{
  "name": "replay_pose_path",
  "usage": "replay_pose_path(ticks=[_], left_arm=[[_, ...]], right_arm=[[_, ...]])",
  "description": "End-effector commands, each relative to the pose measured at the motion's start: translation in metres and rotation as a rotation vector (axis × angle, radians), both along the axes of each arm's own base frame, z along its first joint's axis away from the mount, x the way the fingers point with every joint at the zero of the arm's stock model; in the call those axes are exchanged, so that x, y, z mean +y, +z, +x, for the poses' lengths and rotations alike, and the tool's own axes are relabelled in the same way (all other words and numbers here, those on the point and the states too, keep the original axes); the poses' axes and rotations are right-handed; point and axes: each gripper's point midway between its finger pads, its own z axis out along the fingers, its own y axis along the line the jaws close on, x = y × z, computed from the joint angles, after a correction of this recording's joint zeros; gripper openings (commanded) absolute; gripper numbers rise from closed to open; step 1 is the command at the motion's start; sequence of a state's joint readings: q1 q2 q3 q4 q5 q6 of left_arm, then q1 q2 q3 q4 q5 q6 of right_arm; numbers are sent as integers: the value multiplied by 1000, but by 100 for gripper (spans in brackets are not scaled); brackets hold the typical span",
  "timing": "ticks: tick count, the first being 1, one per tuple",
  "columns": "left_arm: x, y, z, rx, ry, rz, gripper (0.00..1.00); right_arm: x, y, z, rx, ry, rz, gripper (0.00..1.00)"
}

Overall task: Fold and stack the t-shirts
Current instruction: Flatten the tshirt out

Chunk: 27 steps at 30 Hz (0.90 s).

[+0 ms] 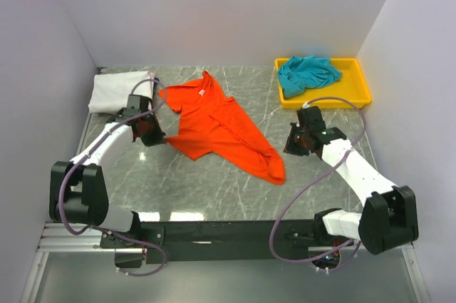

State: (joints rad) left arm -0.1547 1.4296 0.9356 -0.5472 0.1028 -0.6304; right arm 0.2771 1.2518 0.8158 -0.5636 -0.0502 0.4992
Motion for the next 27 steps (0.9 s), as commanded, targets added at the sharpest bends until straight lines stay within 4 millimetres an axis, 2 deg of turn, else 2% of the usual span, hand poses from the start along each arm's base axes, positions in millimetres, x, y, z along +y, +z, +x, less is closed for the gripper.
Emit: replay_pose_path(ticks=[1, 4, 5, 7, 10, 11, 13, 14, 16, 17, 22, 26, 27], left_arm=[[30, 21, 18, -54, 31, 57, 0], [53, 27, 17, -73, 79, 59, 0], [53, 32, 17, -94, 71, 54, 0], [56, 30, 14, -97, 75, 28, 0], [45, 23, 8, -83, 49, -30, 0], [43, 17, 6, -73, 52, -41, 0], [41, 14, 3, -67, 55, -57, 0], [40, 14, 3, -70, 58, -64, 0], [39, 13, 1, -66, 57, -69, 0], [39, 13, 1, -66, 52, -63, 0], [43, 11, -1, -52, 36, -38, 0], [43, 10, -4, -47, 37, -35, 0], [43, 9, -4, -45, 39, -36, 0]], right_arm=[[-12, 35, 4, -61, -36, 7, 0], [-28, 43, -1, -80, -86, 13, 0], [-29, 41, -3, -76, -84, 13, 0], [-16, 44, -9, -71, -6, 62, 1], [15, 46, -19, -50, 120, 114, 9], [34, 47, -28, -47, 201, 106, 11], [47, 38, -36, -16, 266, 75, 16], [60, 33, -46, -1, 327, 84, 18], [79, 31, -49, -7, 375, 128, 24], [91, 30, -57, -2, 421, 148, 27], [121, 14, -71, 52, 536, 126, 38], [141, 5, -79, 69, 613, 102, 42], [143, -2, -80, 91, 620, 87, 42]])
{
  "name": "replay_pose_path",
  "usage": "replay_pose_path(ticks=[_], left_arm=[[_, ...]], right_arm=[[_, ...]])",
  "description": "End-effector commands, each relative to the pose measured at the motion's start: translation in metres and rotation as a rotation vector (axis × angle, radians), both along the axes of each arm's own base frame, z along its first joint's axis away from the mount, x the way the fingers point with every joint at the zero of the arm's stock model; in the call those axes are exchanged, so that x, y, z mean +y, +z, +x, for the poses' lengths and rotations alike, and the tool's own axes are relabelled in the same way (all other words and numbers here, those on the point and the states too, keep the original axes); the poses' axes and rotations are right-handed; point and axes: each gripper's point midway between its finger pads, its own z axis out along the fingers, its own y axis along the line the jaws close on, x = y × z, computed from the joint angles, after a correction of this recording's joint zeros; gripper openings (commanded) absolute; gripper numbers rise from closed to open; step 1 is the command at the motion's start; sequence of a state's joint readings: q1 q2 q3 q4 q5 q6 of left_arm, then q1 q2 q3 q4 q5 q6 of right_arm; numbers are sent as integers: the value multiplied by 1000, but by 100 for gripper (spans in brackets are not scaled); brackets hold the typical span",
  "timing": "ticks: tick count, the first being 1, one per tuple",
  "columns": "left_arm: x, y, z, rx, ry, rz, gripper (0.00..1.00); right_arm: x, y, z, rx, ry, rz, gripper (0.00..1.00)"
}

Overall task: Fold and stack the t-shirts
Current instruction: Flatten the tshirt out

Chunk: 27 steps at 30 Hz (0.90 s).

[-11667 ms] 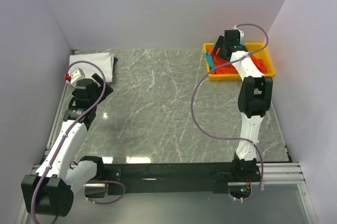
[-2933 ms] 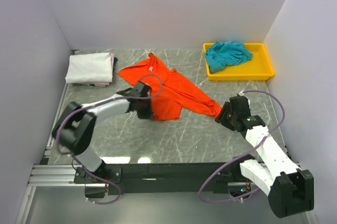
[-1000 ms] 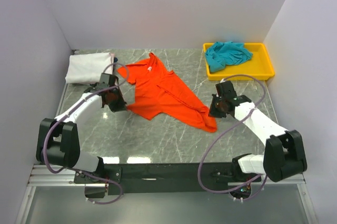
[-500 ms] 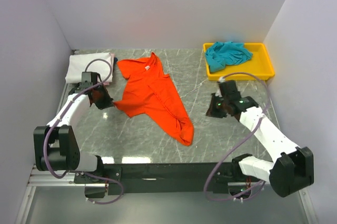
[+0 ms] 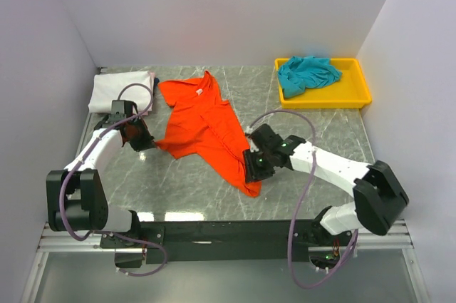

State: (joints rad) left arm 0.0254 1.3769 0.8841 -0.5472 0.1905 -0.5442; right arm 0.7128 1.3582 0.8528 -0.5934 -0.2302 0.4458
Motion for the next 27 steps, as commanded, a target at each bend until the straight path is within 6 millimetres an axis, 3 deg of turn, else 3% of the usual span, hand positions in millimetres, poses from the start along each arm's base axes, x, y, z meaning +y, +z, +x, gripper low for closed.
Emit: replay_pose_path(ticks=[1, 9, 21, 27], left_arm=[[-2, 9, 1, -36, -23, -2, 0], [0, 5, -7, -10, -36, 14, 0], [4, 6, -11, -2, -38, 39, 0], [4, 5, -11, 1, -38, 41, 0]], right_arm=[[26, 9, 7, -48, 70, 29, 42], [41, -7, 6, -47, 87, -24, 43], [35, -28, 15, -45, 41, -137, 43], [31, -25, 17, -60, 26, -157, 38]])
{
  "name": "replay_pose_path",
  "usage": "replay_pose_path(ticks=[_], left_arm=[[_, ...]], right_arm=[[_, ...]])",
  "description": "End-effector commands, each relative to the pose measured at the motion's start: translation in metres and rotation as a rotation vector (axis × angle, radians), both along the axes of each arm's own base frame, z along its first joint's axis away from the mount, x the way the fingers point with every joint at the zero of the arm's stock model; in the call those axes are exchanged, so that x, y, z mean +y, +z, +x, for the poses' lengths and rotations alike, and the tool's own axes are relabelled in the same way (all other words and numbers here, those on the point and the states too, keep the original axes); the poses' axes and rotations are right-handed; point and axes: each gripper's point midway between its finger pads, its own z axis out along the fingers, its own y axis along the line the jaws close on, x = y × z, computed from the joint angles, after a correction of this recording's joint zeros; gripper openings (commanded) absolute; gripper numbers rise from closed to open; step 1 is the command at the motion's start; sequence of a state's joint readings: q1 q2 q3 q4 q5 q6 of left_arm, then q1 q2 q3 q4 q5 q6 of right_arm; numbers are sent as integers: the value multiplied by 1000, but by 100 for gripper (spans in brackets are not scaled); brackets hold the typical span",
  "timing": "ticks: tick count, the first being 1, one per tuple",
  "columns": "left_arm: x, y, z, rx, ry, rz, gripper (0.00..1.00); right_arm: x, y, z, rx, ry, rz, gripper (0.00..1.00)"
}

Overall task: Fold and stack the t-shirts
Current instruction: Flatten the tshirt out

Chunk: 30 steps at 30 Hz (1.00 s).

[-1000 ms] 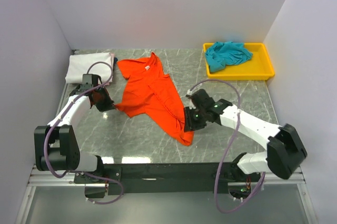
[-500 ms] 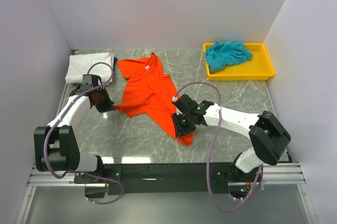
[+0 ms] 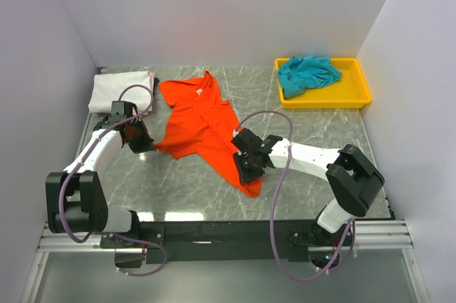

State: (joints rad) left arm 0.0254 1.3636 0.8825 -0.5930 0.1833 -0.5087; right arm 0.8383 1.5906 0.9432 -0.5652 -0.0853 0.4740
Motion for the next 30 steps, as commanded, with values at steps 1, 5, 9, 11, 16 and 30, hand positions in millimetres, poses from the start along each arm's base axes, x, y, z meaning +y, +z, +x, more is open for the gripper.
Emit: replay_pose_path(ticks=[1, 5, 9, 11, 16, 30], left_arm=[[2, 5, 0, -26, -11, 16, 0], [1, 2, 1, -19, -11, 9, 1], [3, 4, 2, -19, -11, 21, 0], [4, 4, 2, -16, -13, 27, 0], [6, 7, 3, -20, -12, 41, 0], [3, 27, 27, -73, -5, 17, 0]], right_arm=[[8, 16, 13, -60, -12, 11, 35], [7, 18, 12, -64, -10, 24, 31], [12, 20, 9, -55, 8, 57, 22], [10, 18, 9, -46, 6, 51, 19], [-5, 27, 11, -46, -28, 49, 11], [-50, 51, 24, -22, -211, 190, 0]])
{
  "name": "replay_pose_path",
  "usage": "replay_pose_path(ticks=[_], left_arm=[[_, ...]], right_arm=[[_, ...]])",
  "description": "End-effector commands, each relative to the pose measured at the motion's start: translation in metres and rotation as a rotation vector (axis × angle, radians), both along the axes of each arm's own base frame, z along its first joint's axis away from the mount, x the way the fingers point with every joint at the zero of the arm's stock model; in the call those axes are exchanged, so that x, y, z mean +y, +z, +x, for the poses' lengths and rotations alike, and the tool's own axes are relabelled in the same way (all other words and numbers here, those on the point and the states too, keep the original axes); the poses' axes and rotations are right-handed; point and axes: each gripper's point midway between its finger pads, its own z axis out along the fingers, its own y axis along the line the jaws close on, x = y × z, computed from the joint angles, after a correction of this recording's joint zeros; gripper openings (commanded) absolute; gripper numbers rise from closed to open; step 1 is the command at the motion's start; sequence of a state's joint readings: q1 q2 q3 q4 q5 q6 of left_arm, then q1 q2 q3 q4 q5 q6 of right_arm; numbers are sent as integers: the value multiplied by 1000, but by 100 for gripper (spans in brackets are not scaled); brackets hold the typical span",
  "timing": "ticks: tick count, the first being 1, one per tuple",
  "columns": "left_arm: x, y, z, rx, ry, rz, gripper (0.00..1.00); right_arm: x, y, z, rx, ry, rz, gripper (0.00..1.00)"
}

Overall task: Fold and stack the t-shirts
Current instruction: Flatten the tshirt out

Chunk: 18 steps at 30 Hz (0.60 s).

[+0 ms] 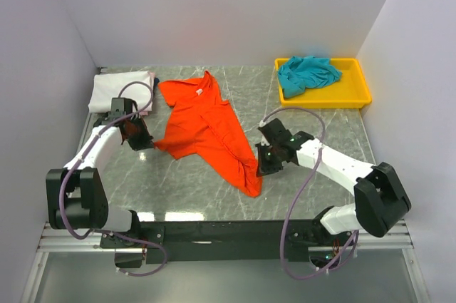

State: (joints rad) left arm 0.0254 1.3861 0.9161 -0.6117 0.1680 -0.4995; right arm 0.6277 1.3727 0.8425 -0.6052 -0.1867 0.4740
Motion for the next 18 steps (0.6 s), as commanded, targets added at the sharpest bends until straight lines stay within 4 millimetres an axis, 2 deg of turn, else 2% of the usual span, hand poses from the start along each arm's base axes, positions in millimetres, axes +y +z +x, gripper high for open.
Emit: replay_pose_path(ticks=[1, 5, 6, 8, 9, 11, 12, 13, 14, 15, 16, 17, 18], left_arm=[[-1, 28, 26, -89, -3, -3, 0], [2, 56, 56, -166, 20, -14, 0], [1, 71, 70, -202, 28, -25, 0], [0, 90, 85, -245, 38, -40, 0], [0, 116, 100, -305, 48, -51, 0], [0, 148, 114, -374, 63, -61, 0], [1, 182, 125, -444, 81, -71, 0], [1, 201, 129, -482, 90, -78, 0], [2, 222, 132, -525, 102, -82, 1], [2, 265, 133, -620, 120, -98, 0], [3, 289, 133, -685, 128, -107, 0], [5, 310, 130, -737, 152, -110, 0], [6, 350, 118, -832, 175, -132, 0]], right_arm=[[-6, 28, 16, -42, -54, 80, 0], [-38, 77, 60, -138, -183, 130, 0], [-41, 100, 73, -181, -201, 146, 0], [-50, 122, 89, -227, -216, 155, 0], [-59, 147, 102, -275, -246, 167, 0], [-68, 170, 114, -321, -267, 178, 0], [-76, 197, 124, -379, -296, 190, 0], [-81, 215, 128, -422, -318, 207, 0], [-84, 234, 132, -468, -331, 220, 0], [-92, 269, 137, -565, -360, 226, 0], [-100, 292, 136, -632, -384, 229, 0], [-106, 313, 136, -693, -408, 228, 0], [-111, 348, 134, -798, -425, 244, 0]])
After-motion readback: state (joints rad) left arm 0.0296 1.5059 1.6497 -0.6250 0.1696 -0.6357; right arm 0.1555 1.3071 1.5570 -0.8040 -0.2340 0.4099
